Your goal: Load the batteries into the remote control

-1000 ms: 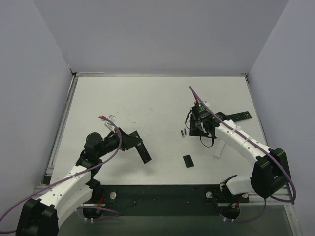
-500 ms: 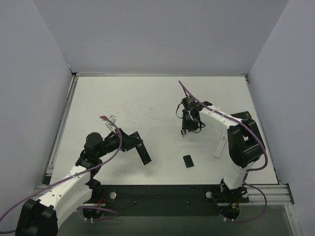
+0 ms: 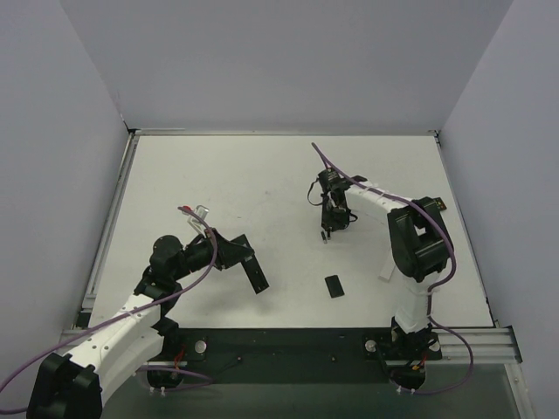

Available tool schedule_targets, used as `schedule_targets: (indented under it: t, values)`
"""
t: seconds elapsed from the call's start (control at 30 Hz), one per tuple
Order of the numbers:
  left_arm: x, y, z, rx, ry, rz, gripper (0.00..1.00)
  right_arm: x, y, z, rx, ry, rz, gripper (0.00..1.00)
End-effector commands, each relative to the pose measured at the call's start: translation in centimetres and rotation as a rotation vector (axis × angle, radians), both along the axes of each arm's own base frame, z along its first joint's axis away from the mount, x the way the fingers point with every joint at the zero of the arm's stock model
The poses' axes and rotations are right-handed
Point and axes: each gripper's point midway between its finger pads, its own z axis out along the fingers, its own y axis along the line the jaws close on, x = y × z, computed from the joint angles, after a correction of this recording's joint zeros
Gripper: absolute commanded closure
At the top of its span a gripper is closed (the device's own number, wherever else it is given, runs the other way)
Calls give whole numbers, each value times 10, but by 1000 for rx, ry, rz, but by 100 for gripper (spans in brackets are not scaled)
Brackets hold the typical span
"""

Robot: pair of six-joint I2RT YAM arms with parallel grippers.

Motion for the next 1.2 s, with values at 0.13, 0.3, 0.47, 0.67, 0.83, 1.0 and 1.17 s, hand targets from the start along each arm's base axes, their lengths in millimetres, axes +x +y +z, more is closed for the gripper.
schedule_targets:
  t: [0.13, 0.3, 0.47, 0.67, 0.83, 1.0, 1.17]
  values:
    - [0, -5, 21, -19, -72, -27, 100, 4, -11, -6, -48, 17, -21, 96]
    - [0, -6, 21, -24, -76, -31, 100, -1, -13, 15, -36, -30, 9, 100]
    - [1, -8, 26, -64, -95, -35, 100, -13, 1, 76, 43, -203, 75, 100]
    - [-1, -14, 36, -111, -122, -59, 100, -48, 52, 157, 170, -458, 288, 100]
    - [-3, -17, 50, -144, -161, -70, 100, -97, 104, 205, 352, -652, 487, 100]
    - [-4, -19, 67, -175, -183, -69, 100, -135, 142, 236, 479, -789, 635, 100]
    - [-5, -22, 80, -209, -196, -62, 100, -166, 166, 246, 533, -863, 740, 100]
